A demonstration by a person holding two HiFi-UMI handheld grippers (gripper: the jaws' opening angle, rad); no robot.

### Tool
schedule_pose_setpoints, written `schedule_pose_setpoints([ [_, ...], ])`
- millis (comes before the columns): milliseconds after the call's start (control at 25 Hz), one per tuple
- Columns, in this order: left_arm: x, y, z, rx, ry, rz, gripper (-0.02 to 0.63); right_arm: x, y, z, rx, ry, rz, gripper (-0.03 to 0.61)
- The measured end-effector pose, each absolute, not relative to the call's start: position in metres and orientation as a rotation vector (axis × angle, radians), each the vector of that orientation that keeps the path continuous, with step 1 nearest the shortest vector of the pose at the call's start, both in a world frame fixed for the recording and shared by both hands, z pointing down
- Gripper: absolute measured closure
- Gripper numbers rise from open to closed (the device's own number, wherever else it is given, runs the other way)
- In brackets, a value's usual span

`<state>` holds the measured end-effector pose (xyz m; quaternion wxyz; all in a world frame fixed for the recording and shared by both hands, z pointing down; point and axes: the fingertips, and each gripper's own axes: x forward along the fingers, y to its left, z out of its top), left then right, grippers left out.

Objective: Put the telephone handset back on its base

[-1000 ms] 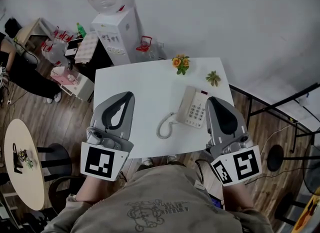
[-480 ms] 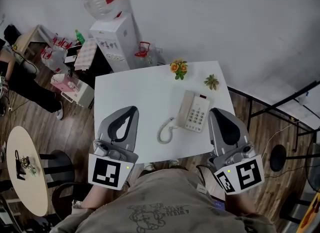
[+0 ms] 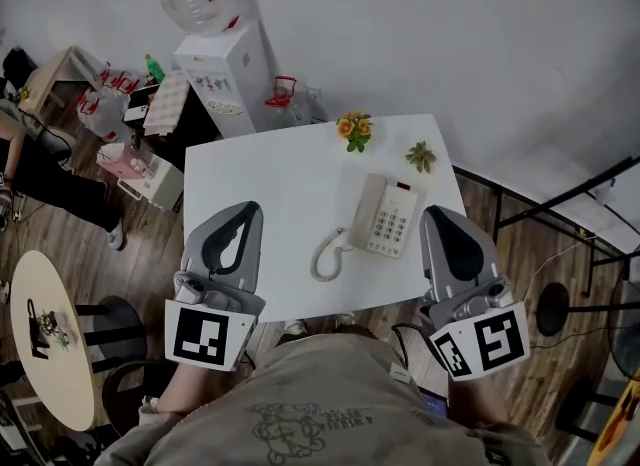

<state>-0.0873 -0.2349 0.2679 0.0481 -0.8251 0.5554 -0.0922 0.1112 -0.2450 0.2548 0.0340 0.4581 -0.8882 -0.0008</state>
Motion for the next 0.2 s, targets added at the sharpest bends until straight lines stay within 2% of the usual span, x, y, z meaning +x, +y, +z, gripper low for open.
schedule_pose_setpoints([
  [200, -0.0937, -0.2326, 0.2672, -2.514, 1.682, -0.275, 0.612, 0.1114, -0.2445, 0.2509, 1.445, -2.721, -0.032, 0.551],
])
